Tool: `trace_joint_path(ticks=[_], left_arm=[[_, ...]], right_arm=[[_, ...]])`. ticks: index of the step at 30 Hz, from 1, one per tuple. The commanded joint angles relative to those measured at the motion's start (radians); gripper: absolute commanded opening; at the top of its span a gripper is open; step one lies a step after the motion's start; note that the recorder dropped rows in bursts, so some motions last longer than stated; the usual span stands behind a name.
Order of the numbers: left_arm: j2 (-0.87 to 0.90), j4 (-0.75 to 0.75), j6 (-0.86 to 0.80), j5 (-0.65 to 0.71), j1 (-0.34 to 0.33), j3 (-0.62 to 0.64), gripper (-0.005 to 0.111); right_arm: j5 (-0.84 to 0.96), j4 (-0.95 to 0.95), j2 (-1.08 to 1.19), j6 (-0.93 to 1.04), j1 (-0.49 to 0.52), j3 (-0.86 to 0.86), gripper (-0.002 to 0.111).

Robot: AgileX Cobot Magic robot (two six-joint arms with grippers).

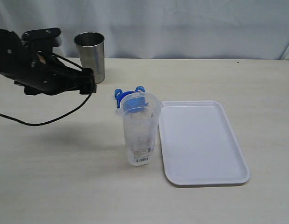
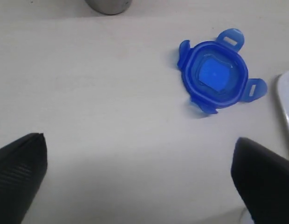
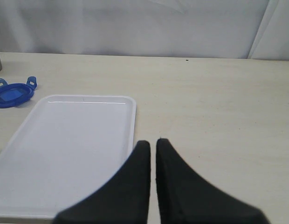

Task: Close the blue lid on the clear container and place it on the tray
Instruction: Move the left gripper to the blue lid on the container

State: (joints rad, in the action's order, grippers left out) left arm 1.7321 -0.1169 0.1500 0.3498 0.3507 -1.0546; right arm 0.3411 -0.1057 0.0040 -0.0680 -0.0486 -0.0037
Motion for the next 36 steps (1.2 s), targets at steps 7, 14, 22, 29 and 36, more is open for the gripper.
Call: trace_joint_path(ticks=[7,14,22,29,36], left_arm=[[0.146,-0.028,-0.161,-0.116,0.018,-0.086,0.07],[0.164,-0.028,-0.161,-0.26,0.023,-0.086,0.07],[0.231,-0.028,-0.15,-0.325,0.023,-0.086,0.07],[0.233,-0.028,-0.15,-0.408,0.023,-0.086,0.07],[0.233,-0.01,-0.15,-0.387,0.025,-0.086,0.048]], right_arm=[[0.001,-0.007,-0.004,0.001,0.002,0.004,0.005],[0.001,-0.007,-0.004,0.001,0.002,0.004,0.005],[0.001,-0.007,-0.004,0.001,0.002,0.004,0.005],[0.001,-0.007,-0.004,0.001,0.002,0.004,0.005],[0.001,-0.007,-0.004,0.001,0.002,0.004,0.005]])
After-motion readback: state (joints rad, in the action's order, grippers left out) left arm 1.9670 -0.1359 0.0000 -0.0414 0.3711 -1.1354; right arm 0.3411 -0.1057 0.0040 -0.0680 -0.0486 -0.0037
